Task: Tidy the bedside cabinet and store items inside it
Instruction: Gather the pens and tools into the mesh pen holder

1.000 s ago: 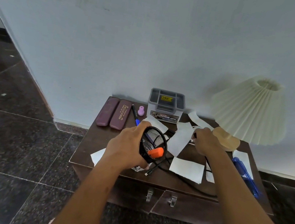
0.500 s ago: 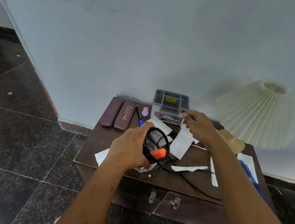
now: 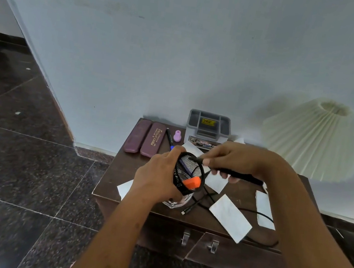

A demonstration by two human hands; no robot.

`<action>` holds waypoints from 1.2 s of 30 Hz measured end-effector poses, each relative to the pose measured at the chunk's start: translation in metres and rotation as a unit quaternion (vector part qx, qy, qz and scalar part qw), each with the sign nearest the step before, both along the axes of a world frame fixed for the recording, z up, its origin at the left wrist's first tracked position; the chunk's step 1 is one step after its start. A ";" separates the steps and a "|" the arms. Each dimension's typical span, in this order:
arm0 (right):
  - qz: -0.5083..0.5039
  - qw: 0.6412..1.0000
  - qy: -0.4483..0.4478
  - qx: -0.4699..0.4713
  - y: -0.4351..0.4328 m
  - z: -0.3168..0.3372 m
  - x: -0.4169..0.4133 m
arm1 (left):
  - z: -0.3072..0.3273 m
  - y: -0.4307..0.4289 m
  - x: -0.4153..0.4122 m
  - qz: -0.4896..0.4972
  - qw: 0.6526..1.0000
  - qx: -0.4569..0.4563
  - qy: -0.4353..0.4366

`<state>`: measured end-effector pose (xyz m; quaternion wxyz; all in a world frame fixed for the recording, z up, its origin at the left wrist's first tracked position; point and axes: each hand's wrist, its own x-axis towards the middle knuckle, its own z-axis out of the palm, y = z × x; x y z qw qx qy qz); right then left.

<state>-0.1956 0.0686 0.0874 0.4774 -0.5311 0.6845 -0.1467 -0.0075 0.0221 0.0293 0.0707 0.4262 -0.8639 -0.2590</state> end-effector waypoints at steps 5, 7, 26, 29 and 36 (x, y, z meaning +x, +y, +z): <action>0.155 0.953 0.259 0.030 -0.009 -0.007 0.034 | 0.000 0.001 0.000 -0.009 1.000 -0.008 -0.012; 0.174 0.923 0.343 0.012 -0.014 -0.016 0.046 | -0.001 0.002 -0.001 -0.014 1.000 -0.010 -0.013; 0.142 0.880 0.441 -0.103 -0.011 -0.030 0.062 | -0.008 -0.004 0.001 -0.031 0.999 0.011 -0.002; 0.140 0.886 0.425 -0.123 -0.012 -0.028 0.057 | -0.008 -0.004 0.001 -0.032 0.999 0.016 0.001; 0.105 0.935 0.314 -0.131 -0.011 -0.018 0.036 | -0.007 -0.004 0.001 -0.031 0.999 0.027 -0.003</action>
